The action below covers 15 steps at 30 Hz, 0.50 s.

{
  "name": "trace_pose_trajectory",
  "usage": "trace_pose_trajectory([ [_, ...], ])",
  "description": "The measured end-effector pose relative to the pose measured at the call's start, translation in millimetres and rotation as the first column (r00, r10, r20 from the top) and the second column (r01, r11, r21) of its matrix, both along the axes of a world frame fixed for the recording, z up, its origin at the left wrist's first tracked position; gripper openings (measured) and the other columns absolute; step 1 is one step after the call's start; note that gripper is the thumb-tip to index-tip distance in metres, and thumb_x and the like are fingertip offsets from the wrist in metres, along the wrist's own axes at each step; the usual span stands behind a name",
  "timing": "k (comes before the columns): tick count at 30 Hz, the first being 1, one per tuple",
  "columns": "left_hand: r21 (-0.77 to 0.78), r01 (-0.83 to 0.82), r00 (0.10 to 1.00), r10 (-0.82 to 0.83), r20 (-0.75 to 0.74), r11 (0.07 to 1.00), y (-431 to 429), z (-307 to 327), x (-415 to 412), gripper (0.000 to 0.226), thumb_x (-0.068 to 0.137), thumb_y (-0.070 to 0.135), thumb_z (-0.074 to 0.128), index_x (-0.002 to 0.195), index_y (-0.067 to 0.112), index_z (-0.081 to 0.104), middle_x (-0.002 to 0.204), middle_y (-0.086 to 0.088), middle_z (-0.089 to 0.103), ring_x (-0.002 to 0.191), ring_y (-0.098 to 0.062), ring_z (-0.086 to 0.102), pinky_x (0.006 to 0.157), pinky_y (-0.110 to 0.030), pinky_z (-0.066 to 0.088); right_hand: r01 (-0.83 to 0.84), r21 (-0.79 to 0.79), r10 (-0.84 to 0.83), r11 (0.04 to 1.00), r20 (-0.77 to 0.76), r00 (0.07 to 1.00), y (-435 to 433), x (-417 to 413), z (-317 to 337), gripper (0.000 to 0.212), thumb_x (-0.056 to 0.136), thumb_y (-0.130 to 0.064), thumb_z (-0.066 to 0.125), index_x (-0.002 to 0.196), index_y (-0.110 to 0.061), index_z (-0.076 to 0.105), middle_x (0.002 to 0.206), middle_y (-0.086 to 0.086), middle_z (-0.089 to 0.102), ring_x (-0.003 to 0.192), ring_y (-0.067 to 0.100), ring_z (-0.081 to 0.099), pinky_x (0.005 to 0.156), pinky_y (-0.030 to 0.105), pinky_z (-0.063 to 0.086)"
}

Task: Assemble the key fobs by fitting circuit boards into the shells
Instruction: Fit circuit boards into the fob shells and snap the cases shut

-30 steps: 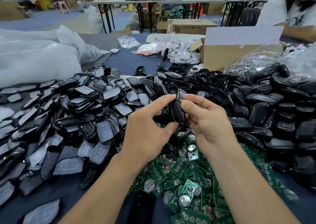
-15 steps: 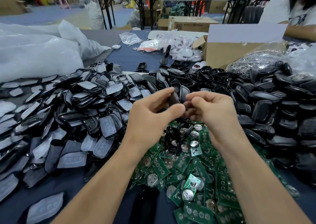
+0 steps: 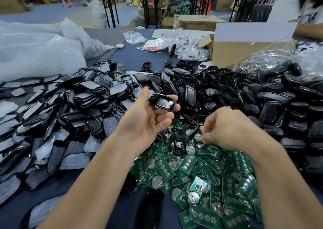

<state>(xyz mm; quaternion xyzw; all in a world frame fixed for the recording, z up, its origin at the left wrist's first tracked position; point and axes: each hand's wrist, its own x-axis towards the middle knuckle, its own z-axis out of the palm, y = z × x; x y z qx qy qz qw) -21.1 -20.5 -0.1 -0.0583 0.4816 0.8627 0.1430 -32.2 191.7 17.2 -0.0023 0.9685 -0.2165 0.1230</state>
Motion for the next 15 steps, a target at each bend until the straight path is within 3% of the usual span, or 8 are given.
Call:
trace_pose_trajectory([
  [3, -0.035, -0.026, 0.999, 0.027, 0.027, 0.999, -1.2, -3.8, -2.5, 0.072, 0.112, 0.050, 0.030, 0.099, 0.005, 0.083, 0.073, -0.005, 0.068, 0.048, -0.005, 0.052, 0.040, -0.015, 0.046, 0.061, -0.043, -0.063, 0.997, -0.050, 0.997, 8.2, -1.6, 1.4, 0.022, 0.078, -0.043, 0.087, 0.063, -0.033, 0.075, 0.059, -0.010, 0.071, 0.064, 0.012, 0.069, 0.061, 0.028, 0.053],
  [5, -0.112, -0.044, 0.998, 0.048, 0.034, 0.993, -1.0, -4.8, -1.7, 0.051, 0.111, 0.038, 0.041, 0.109, 0.002, 0.077, 0.069, -0.003, 0.063, 0.046, -0.005, 0.047, 0.038, -0.015, 0.040, 0.041, -0.023, -0.041, 0.999, -0.001, 0.999, 12.3, 0.0, 3.3, 0.019, 0.073, -0.049, 0.088, 0.064, -0.037, 0.075, 0.056, -0.014, 0.069, 0.065, 0.009, 0.066, 0.058, 0.026, 0.050],
  [9, -0.328, -0.163, 0.986, 0.146, -0.075, 0.930, 4.8, -9.8, -1.2, 0.019, 0.103, 0.015, 0.060, 0.113, 0.006, 0.072, 0.063, -0.003, 0.062, 0.044, -0.008, 0.047, 0.038, -0.018, 0.037, -0.026, -0.005, 0.026, 1.000, 0.053, 0.998, 11.8, -0.4, 1.4, 0.014, 0.074, -0.030, 0.089, 0.069, -0.028, 0.076, 0.050, -0.012, 0.065, 0.050, 0.005, 0.059, 0.051, 0.022, 0.042],
  [12, -0.522, -0.310, 0.948, 0.219, -0.230, 0.794, 10.2, -15.5, -1.0, 0.010, 0.093, 0.014, 0.071, 0.095, 0.021, 0.077, 0.058, -0.002, 0.063, 0.039, -0.012, 0.046, 0.037, -0.020, 0.036, -0.029, -0.273, 0.024, 0.962, -0.023, 0.999, 12.6, -1.4, 5.5, 0.017, 0.079, -0.015, 0.086, 0.070, -0.024, 0.075, 0.057, -0.006, 0.068, 0.049, 0.006, 0.055, 0.056, 0.027, 0.048],
  [14, -0.565, -0.351, 0.932, 0.221, -0.286, 0.747, 12.3, -16.7, -0.9, 0.006, 0.081, 0.025, 0.075, 0.086, 0.022, 0.078, 0.059, 0.002, 0.061, 0.045, -0.016, 0.047, 0.046, -0.023, 0.041, -0.043, -0.494, -0.028, 0.868, -0.136, 0.990, 9.9, -1.5, 6.5, 0.017, 0.083, -0.009, 0.081, 0.073, -0.019, 0.073, 0.064, -0.003, 0.071, 0.056, 0.006, 0.058, 0.061, 0.027, 0.050],
  [15, -0.575, -0.363, 0.926, 0.216, -0.308, 0.733, 12.7, -16.7, -0.7, 0.018, 0.074, 0.032, 0.075, 0.083, 0.016, 0.075, 0.061, 0.002, 0.059, 0.051, -0.018, 0.050, 0.053, -0.028, 0.045, -0.043, -0.595, -0.068, 0.803, -0.164, 0.984, 5.5, -1.2, 5.6, 0.016, 0.085, -0.006, 0.079, 0.075, -0.016, 0.071, 0.063, -0.002, 0.070, 0.054, 0.006, 0.058, 0.059, 0.024, 0.049],
])
